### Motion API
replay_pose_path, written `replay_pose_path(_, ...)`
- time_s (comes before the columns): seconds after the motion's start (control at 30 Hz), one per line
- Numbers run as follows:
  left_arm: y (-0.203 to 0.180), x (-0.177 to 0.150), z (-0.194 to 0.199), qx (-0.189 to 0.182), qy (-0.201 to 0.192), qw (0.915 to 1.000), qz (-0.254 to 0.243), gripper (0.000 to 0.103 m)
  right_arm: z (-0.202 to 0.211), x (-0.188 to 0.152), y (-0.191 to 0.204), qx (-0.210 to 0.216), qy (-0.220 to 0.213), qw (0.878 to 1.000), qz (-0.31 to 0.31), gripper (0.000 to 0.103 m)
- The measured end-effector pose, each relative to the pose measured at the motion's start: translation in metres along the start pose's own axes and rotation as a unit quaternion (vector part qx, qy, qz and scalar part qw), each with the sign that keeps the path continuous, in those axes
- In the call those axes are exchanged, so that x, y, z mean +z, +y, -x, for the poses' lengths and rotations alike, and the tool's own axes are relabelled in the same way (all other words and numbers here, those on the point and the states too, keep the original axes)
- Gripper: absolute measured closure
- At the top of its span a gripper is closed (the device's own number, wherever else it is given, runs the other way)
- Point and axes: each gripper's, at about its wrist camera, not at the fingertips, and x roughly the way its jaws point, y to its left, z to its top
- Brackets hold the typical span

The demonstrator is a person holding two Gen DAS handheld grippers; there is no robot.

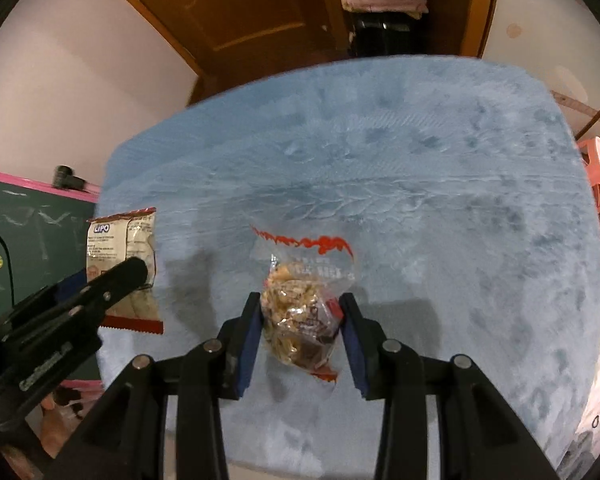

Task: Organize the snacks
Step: 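Grasp the white-red LIPO packet with the left gripper while the right grasps the clear nut bag, then carry both held snacks into the white tray and open both grippers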

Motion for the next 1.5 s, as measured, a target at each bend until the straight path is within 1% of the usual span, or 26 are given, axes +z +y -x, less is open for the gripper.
replay_pose_path(0.13, -0.002, -0.02, 0.064, -0.016, -0.027, 0.9994, -0.017, 0.061, 0.048, -0.019, 0.004, 0.025, -0.029, 0.999, 0.013, 0.064)
replay_pose_path(0.33, -0.001, -0.062, 0.149, -0.019, -0.072, 0.9967, -0.033, 0.061, 0.125, -0.052, 0.022, 0.062, -0.078, 0.994, 0.047, 0.064)
replay_pose_path(0.5, 0.001, -0.102, 0.208, -0.018, -0.108, 0.9933, -0.037, 0.061, 0.178, -0.082, 0.037, 0.089, -0.114, 0.987, 0.075, 0.064)
replay_pose_path(0.63, -0.002, -0.136, 0.241, -0.014, -0.133, 0.9901, -0.043, 0.061, 0.211, -0.113, 0.047, 0.102, -0.136, 0.981, 0.098, 0.064)
replay_pose_path(0.8, -0.012, -0.179, 0.258, -0.019, -0.147, 0.9878, -0.046, 0.06, 0.24, -0.147, 0.056, 0.106, -0.158, 0.974, 0.123, 0.064)
replay_pose_path(0.97, -0.02, -0.214, 0.264, -0.018, -0.153, 0.987, -0.044, 0.06, 0.249, -0.178, 0.058, 0.107, -0.161, 0.972, 0.135, 0.064)
replay_pose_path(1.03, -0.022, -0.224, 0.265, -0.018, -0.154, 0.9868, -0.046, 0.06, 0.25, -0.188, 0.058, 0.104, -0.16, 0.972, 0.137, 0.064)
replay_pose_path(1.2, -0.024, -0.241, 0.267, 0.001, -0.167, 0.9846, -0.053, 0.06, 0.25, -0.214, 0.057, 0.098, -0.157, 0.973, 0.139, 0.064)
replay_pose_path(1.27, -0.024, -0.247, 0.267, 0.003, -0.166, 0.9847, -0.052, 0.06, 0.249, -0.221, 0.055, 0.101, -0.155, 0.973, 0.135, 0.064)
replay_pose_path(1.37, -0.022, -0.253, 0.262, 0.007, -0.162, 0.9856, -0.048, 0.06, 0.25, -0.234, 0.052, 0.088, -0.164, 0.973, 0.133, 0.064)
replay_pose_path(1.5, -0.023, -0.265, 0.248, 0.035, -0.155, 0.9861, -0.048, 0.06, 0.243, -0.243, 0.046, 0.078, -0.16, 0.976, 0.124, 0.064)
